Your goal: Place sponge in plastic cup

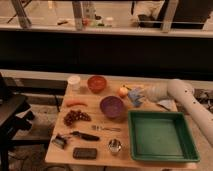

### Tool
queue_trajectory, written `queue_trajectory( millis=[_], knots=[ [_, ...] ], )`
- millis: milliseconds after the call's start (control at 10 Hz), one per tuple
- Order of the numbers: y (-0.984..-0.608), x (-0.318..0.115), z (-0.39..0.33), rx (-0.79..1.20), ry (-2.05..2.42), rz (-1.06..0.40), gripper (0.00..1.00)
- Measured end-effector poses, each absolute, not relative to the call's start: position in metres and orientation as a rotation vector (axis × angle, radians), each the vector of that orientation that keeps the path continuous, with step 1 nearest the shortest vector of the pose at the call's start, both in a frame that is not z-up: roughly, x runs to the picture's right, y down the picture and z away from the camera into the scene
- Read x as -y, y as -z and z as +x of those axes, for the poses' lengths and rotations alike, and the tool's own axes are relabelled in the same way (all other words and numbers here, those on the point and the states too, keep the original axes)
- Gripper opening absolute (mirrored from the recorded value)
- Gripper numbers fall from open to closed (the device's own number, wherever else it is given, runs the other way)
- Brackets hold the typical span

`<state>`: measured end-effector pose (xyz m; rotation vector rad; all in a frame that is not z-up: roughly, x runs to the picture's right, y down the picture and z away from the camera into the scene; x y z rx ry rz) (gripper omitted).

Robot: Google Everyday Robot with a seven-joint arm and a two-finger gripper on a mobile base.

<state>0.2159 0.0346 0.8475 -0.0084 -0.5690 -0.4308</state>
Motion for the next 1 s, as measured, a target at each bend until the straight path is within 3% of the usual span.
queue_trajectory(
  millis=[1000],
  knots=[
    [-0.859, -0.032, 0.234, 0.511, 0.422, 0.003, 0.00]
  ],
)
